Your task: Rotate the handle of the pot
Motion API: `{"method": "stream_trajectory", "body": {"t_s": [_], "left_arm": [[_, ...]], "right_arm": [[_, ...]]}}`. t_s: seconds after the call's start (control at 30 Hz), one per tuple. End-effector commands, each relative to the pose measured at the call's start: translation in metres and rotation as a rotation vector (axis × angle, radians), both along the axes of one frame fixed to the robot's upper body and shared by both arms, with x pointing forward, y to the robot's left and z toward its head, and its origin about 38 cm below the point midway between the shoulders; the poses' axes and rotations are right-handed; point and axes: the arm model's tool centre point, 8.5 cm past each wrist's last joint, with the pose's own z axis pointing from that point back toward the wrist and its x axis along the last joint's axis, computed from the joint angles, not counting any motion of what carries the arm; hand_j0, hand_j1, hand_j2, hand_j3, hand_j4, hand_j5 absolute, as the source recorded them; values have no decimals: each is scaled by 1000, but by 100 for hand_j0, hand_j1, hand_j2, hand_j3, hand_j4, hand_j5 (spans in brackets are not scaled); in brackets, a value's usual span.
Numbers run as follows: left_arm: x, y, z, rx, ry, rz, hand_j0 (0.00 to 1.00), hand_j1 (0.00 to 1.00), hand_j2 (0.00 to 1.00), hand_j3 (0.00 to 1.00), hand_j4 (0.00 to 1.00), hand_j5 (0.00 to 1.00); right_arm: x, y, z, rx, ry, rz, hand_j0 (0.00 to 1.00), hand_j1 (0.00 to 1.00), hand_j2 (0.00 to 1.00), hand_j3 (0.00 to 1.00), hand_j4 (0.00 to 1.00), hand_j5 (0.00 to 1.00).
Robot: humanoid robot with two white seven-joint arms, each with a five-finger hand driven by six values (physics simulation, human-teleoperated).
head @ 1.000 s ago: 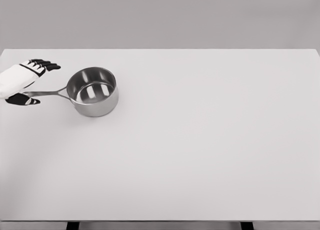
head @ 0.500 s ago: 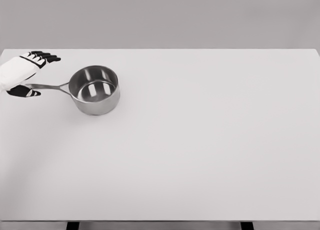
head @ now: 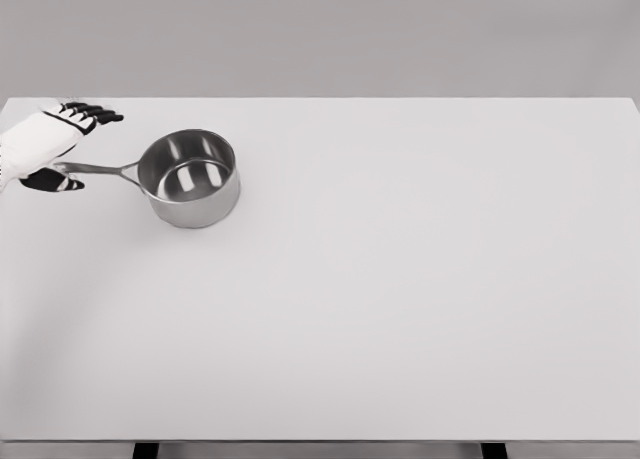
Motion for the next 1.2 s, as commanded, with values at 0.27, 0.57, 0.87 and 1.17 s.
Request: {"method": "stream_trajectory", "body": {"t_s": [0.27,0.57,0.87,1.17], "left_arm": [[-21,-32,27,-13,-58,-142,100,100,100,100,100,100],[-82,-104,81,-57,-136,-450,100,100,100,100,100,100],[-106,-134,66,-87,-103,-544,100,100,100,100,100,100],[-120,-163,14,-62,54,-589,100,100,100,100,100,100]], "right_arm": [[0,0,0,0,-2,-2,100,100,100,100,100,100],[1,0,0,0,-2,1,100,100,100,100,100,100],[1,0,0,0,-2,1,100,100,100,100,100,100],[1,0,0,0,-2,1,100,100,100,100,100,100]]}}
